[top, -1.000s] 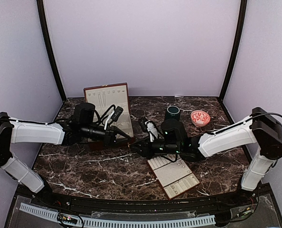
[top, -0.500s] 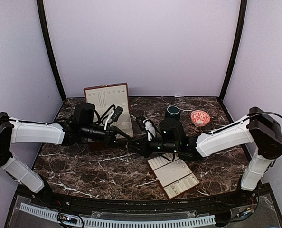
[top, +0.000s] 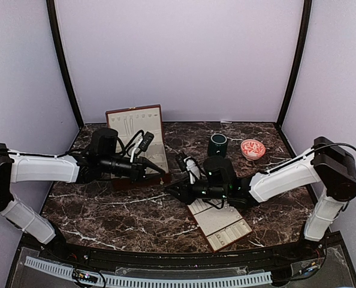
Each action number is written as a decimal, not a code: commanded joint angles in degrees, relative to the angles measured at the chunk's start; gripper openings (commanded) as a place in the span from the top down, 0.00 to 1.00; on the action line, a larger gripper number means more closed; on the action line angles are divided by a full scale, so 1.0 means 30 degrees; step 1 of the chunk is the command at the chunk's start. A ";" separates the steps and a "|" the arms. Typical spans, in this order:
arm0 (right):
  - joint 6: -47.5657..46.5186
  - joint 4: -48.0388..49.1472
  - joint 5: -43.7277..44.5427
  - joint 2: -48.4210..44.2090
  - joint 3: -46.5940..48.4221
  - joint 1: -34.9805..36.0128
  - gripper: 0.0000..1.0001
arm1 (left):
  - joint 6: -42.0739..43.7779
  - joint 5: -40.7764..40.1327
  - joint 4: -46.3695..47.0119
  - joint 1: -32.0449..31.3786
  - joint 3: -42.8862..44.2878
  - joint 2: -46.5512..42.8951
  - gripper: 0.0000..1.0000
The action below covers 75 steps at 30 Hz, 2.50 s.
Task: Organize the mixed jewelry
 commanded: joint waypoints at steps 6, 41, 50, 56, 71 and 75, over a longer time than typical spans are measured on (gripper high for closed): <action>-0.0208 0.1092 0.0298 0.0153 0.0330 0.0288 0.77 | 0.0184 0.0128 -0.0054 -0.0064 0.0117 -0.0539 1.00; -0.0763 0.1780 0.0719 0.0265 0.1282 0.0527 0.82 | 0.0207 0.0247 -0.0099 -0.0071 0.0175 -0.0540 1.00; -0.0822 0.2089 0.0957 0.0634 0.1481 0.0530 0.85 | 0.0153 0.0276 -0.0079 -0.0056 0.0180 -0.0561 1.00; -0.0773 0.2383 0.0808 0.0963 0.1681 0.0537 0.87 | 0.0131 0.0349 -0.0041 -0.0065 0.0184 -0.0561 1.00; -0.0028 0.3427 0.0468 0.1567 0.1808 0.0537 0.87 | 0.0160 0.0155 -0.0040 -0.0056 0.0137 -0.0740 1.00; 0.0306 0.3656 0.0697 0.0724 0.0844 0.0424 0.82 | 0.0497 -0.0275 -0.0519 -0.0009 0.0259 -0.1026 1.00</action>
